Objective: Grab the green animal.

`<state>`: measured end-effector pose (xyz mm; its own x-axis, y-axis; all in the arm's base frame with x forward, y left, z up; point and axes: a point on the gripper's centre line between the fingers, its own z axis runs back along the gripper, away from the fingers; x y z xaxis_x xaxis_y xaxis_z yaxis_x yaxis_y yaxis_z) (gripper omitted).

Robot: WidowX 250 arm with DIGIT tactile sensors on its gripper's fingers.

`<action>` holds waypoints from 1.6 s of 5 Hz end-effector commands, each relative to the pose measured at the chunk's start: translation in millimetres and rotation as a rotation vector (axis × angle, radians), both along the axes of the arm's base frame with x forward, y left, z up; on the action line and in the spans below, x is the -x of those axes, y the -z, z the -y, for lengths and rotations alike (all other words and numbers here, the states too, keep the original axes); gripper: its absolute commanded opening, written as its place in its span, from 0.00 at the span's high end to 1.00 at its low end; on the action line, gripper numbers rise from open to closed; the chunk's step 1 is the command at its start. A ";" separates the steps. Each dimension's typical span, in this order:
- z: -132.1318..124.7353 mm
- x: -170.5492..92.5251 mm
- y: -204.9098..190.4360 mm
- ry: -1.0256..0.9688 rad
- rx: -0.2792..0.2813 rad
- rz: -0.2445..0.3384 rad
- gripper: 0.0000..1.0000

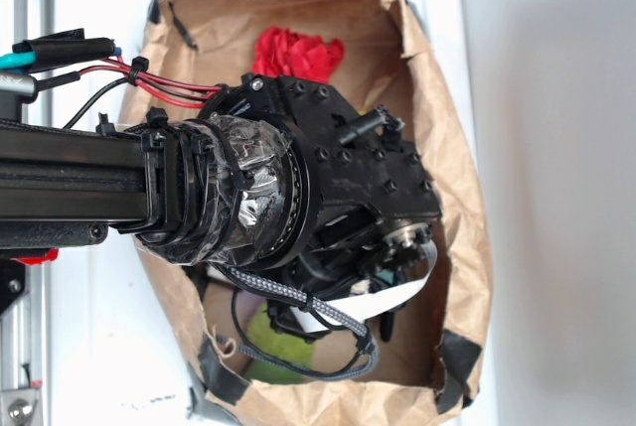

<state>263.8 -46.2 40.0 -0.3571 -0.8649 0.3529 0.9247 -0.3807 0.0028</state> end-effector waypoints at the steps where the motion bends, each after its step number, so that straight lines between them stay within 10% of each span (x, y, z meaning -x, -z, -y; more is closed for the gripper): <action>1: 9.7 6.2 -32.2 0.014 0.082 0.088 0.00; 8: 36.7 12.5 -16.9 -0.129 -0.009 0.167 0.00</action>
<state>247.8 -74.3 37.5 -0.2541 -0.9163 0.3095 0.9672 -0.2415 0.0791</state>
